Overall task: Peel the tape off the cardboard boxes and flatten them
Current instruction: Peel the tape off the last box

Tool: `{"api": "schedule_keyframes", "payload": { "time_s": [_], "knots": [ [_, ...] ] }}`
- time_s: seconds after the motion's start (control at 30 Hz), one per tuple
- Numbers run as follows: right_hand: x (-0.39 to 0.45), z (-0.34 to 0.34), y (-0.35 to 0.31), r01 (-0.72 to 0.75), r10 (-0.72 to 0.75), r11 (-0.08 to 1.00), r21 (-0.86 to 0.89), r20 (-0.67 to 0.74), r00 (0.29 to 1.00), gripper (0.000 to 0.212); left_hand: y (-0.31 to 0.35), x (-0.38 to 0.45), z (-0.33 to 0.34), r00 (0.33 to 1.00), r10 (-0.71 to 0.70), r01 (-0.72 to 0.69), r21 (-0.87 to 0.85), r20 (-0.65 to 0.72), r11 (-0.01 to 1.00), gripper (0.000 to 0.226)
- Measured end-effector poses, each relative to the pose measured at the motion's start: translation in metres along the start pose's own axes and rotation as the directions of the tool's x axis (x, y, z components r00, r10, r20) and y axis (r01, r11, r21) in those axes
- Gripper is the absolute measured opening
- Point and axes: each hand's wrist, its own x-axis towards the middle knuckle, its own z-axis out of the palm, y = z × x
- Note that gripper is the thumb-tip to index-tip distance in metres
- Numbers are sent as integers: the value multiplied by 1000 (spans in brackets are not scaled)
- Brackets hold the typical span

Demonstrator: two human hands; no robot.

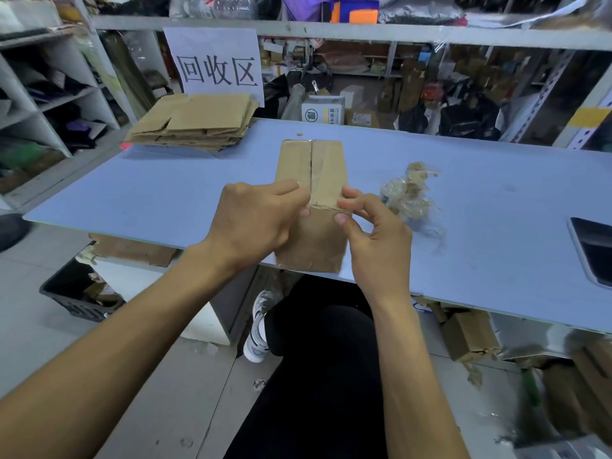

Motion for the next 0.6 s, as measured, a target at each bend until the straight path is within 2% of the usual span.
{"api": "schedule_keyframes", "payload": {
  "time_s": [0.07,0.13,0.23,0.3,0.33,0.4,0.47,0.53,0.6],
  "knots": [
    [2,-3,1,6,-6,1000,-3,9,1000,16,-7,6,-6,998,39,-37,-39,50,999,18],
    [5,-7,1,15,-14,1000,-6,34,999,21,-11,14,-13,996,11,-2,-104,92,995,15],
    [11,-13,1,16,-15,1000,-22,48,999,22,-14,25,-17,982,-107,131,-149,155,980,22],
    [14,-16,0,-7,12,995,-100,55,998,20,-11,28,-15,959,-201,237,-177,199,955,28],
    [13,-15,-2,-24,34,989,-148,64,997,27,-8,28,-15,940,-253,301,-207,228,931,30],
    [8,-9,-10,-56,81,970,-237,98,992,62,-2,27,-15,902,-334,406,-277,273,871,30],
    [-1,4,-14,-22,75,926,-376,128,989,94,4,26,-16,879,-365,462,-352,308,814,25],
    [-7,16,-11,9,29,889,-457,76,997,98,4,26,-16,849,-400,524,-450,345,723,17],
    [-5,21,-7,8,-21,892,-451,-23,999,88,3,28,-18,790,-440,613,-570,427,547,22]
  ]
}}
